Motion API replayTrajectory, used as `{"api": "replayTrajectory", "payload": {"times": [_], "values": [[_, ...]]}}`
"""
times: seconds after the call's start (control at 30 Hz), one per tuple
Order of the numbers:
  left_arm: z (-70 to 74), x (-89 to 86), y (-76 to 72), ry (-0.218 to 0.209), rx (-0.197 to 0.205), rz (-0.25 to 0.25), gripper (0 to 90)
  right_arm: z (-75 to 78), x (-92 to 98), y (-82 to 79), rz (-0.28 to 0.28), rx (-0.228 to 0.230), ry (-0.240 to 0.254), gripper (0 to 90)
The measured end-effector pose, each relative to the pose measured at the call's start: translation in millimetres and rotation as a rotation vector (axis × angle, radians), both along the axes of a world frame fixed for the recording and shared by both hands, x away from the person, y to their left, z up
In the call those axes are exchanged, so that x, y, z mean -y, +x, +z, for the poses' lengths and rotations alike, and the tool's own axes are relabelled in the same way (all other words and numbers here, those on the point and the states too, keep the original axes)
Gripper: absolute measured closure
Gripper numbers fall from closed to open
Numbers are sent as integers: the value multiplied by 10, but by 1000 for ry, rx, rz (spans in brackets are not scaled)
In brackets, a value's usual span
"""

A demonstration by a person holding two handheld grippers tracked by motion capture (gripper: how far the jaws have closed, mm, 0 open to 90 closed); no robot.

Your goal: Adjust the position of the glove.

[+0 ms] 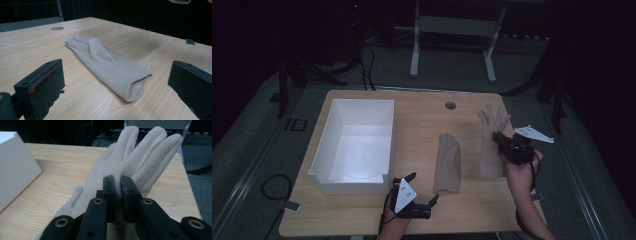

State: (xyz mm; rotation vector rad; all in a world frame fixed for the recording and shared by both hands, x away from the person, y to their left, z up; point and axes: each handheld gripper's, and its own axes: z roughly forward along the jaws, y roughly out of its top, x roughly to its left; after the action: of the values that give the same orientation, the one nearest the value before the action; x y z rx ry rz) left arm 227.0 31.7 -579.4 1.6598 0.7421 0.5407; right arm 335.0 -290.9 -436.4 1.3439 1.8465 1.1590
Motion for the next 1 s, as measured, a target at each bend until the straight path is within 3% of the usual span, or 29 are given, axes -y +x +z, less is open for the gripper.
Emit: {"api": "replayTrajectory", "payload": {"times": [0.4, 0.6, 0.7, 1.0], "values": [[2, 1, 9, 2, -9, -7, 10, -108, -663, 33, 23, -20, 32, 831], [2, -5, 15, -1, -14, -9, 9, -303, -908, 59, 10, -66, 40, 831], [3, 0, 13, 1, -14, -11, 10, -444, -1018, 71, 3, -78, 17, 831], [0, -6, 9, -5, -9, -14, 10, -750, -1136, 88, -28, -133, -9, 830]]}}
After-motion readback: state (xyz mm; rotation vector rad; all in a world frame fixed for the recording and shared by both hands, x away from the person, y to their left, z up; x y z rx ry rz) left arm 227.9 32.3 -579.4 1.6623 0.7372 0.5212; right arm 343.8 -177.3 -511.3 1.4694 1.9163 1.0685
